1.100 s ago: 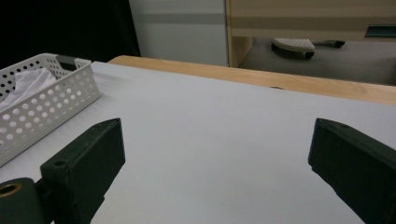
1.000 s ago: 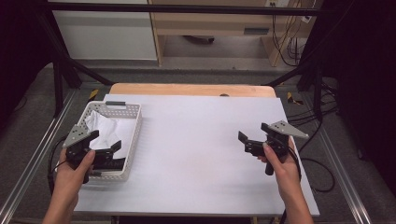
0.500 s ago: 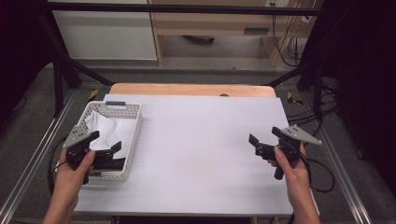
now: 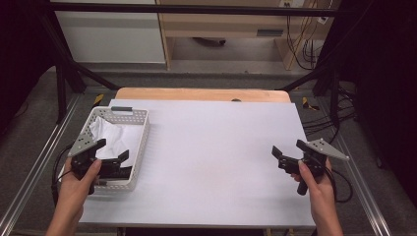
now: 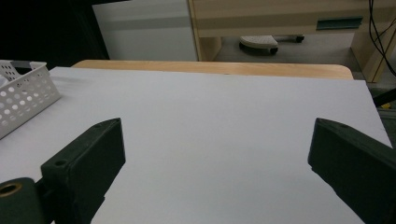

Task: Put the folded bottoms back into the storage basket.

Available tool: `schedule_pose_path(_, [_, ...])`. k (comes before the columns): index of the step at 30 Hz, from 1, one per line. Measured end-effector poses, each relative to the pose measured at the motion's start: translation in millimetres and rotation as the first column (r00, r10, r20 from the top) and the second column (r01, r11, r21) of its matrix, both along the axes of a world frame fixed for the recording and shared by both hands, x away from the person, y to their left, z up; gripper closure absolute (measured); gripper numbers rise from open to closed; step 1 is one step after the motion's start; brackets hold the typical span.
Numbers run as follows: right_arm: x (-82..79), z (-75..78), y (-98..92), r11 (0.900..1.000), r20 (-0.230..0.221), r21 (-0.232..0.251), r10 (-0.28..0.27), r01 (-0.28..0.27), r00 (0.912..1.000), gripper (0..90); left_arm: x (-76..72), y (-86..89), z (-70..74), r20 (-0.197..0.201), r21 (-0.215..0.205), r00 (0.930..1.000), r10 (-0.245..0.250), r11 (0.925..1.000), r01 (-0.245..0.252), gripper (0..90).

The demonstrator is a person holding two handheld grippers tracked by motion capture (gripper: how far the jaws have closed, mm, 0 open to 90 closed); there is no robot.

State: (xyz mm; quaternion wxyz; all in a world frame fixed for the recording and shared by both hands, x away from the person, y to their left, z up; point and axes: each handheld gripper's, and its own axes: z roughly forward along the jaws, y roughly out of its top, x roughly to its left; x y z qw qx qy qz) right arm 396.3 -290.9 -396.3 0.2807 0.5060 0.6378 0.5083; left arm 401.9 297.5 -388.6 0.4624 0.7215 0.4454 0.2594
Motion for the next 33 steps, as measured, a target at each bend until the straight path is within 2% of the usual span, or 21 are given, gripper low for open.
schedule_pose_path(21, [-11.2, -32.0, 0.1, 1.000, -0.041, -0.015, 0.003, -0.003, 0.9992, 4.7, -0.7, -5.2, -3.8, -0.009, 0.011, 0.9998, -0.015, 0.9998, 0.015, 4.8])
schedule_pose_path(33, [-11.1, -42.0, 7.0, 1.000, -0.053, -0.017, 0.016, -0.017, 0.9985, 4.8, -0.8, -10.3, -5.1, -0.011, 0.022, 0.9995, -0.028, 0.9994, 0.028, 4.8])
